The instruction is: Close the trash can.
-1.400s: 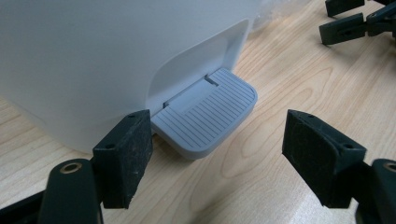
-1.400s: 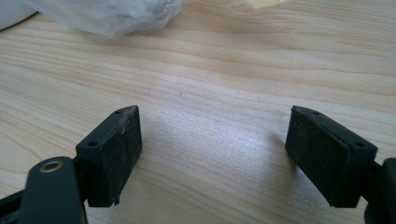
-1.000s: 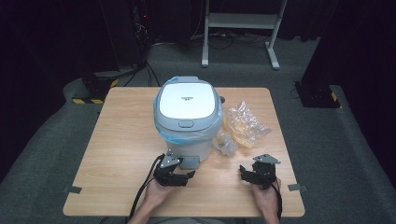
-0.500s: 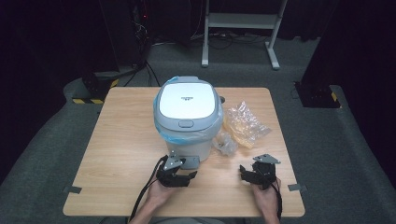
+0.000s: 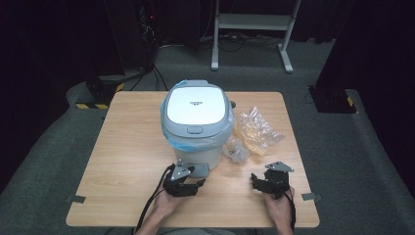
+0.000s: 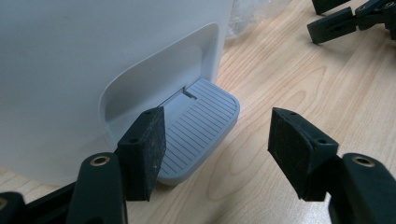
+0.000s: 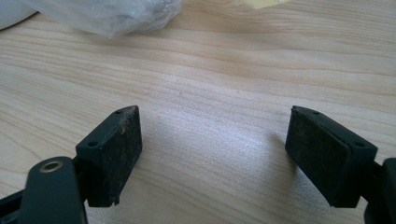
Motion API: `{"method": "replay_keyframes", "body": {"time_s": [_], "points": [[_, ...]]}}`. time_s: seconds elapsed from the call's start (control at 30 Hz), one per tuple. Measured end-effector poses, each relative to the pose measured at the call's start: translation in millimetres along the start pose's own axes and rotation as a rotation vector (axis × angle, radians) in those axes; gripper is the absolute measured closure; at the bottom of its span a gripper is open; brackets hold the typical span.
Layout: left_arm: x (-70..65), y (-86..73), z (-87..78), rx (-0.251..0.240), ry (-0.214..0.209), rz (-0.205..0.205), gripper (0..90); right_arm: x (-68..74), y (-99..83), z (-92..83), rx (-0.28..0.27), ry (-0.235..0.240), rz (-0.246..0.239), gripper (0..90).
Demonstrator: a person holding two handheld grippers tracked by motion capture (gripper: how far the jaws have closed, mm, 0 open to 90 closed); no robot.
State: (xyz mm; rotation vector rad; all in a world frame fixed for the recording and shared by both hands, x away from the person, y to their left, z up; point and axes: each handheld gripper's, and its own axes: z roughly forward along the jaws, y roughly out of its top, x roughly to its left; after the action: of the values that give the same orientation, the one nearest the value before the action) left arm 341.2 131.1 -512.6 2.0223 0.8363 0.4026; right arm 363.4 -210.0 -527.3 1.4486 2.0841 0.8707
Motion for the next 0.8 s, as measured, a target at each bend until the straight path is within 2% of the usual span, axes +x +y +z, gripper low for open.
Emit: {"method": "replay_keyframes", "body": {"time_s": [0.03, 0.2, 0.37, 0.8], "points": [[0.0, 0.1, -0.2, 0.002, 0.009, 0.004, 36.7, 0.0, 0.0, 0.0, 0.0, 0.0, 0.0, 18.4], [0.6, 0.3, 0.3, 0.003, -0.004, -0.006, 36.6, 0.0, 0.0, 0.0, 0.0, 0.0, 0.0, 18.4], [-0.4, -0.5, 0.3, 0.003, 0.011, 0.017, 36.6, 0.0, 0.0, 0.0, 0.0, 0.0, 0.0, 18.4], [0.5, -3.4, 0.7, -0.01, -0.004, 0.014, 36.7, 0.0, 0.0, 0.0, 0.0, 0.0, 0.0, 18.4]]}}
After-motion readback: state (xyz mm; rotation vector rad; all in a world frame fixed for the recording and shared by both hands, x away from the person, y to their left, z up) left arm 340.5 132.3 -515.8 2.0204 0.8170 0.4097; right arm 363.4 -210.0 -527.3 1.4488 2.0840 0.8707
